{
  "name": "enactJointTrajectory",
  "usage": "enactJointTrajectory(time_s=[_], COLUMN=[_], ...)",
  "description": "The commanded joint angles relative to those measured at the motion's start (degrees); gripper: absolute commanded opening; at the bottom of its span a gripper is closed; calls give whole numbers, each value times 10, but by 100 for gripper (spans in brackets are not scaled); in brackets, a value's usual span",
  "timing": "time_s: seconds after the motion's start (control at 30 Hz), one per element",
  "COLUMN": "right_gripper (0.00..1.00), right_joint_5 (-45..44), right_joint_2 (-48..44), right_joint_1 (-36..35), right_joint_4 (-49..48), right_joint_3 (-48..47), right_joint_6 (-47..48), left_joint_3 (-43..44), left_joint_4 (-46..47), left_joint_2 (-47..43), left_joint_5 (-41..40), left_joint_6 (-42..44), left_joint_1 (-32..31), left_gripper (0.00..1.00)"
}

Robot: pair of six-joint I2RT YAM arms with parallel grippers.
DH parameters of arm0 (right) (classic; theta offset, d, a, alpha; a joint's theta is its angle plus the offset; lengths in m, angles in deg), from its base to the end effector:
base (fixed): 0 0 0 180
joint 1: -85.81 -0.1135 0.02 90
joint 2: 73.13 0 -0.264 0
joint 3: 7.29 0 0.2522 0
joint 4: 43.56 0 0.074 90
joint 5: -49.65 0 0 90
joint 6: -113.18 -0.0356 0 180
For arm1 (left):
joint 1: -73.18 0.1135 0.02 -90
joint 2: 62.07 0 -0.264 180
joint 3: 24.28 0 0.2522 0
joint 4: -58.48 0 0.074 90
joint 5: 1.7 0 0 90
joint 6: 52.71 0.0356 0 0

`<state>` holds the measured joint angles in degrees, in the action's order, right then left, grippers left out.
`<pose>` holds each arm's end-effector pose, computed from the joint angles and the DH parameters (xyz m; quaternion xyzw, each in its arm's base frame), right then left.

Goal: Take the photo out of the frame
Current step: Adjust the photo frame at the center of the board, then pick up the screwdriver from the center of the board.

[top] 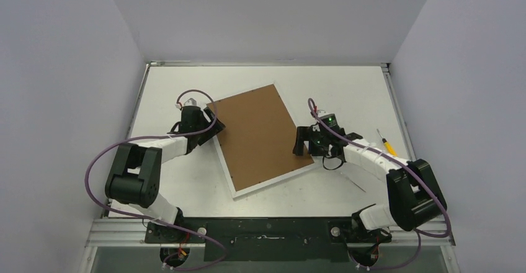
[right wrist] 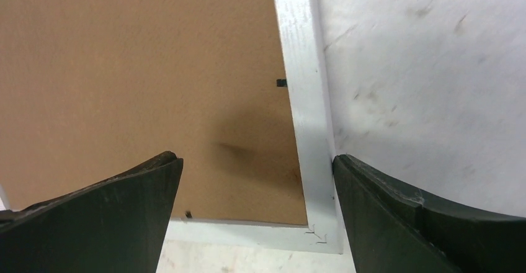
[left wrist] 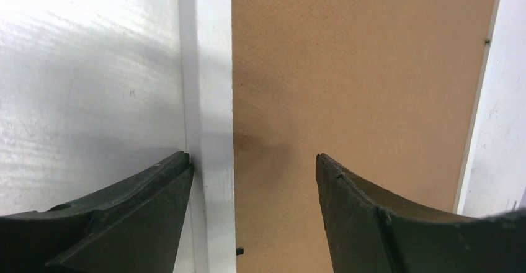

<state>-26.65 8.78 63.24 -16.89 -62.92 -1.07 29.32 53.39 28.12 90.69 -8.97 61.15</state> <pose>0.2502 0.1131 0.1765 -0.0241 0.9419 0.2291 0.2446 0.2982 -0.0651 0.1543 -0.2603 0.8743 -0.2159 0.3481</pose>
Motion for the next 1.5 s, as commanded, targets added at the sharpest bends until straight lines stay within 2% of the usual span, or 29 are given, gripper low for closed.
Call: enactJointTrajectory(time_s=[0.0, 0.2, 0.33, 0.67, 0.77, 0.87, 0.93, 1.13, 1.3, 1.47], right_gripper=[95, 95, 95, 92, 86, 80, 79, 75, 73, 72], right_joint_5=[24, 13, -20, -227, -286, -293, -302, -386, -342, -323], right_joint_2=[-67, -106, -119, -205, -228, -264, -276, -238, -211, -199], right_joint_1=[-49, -121, -146, -144, -128, -89, -68, -52, -20, 8], right_joint_4=[28, 25, 28, 146, 193, 214, 232, 309, 309, 337], right_joint_3=[28, 62, 65, 21, 9, 25, 32, -8, 2, 1], right_joint_6=[-45, -99, -125, -172, -213, -273, -307, -346, -362, -409], left_joint_3=[45, 66, 82, 92, 99, 106, 108, 129, 158, 129], left_joint_4=[19, 24, 14, 22, 27, 35, 41, 62, 48, 49], left_joint_2=[19, 38, 54, 70, 79, 87, 88, 103, 126, 84], left_joint_5=[22, 33, 32, 6, 5, 4, 6, 54, 93, 52], left_joint_6=[17, 41, 49, 43, 46, 48, 52, 60, 59, 63], left_joint_1=[-4, -6, -22, -47, -54, -57, -57, -58, -61, -61], left_gripper=[69, 70, 65, 60, 59, 59, 59, 59, 60, 64])
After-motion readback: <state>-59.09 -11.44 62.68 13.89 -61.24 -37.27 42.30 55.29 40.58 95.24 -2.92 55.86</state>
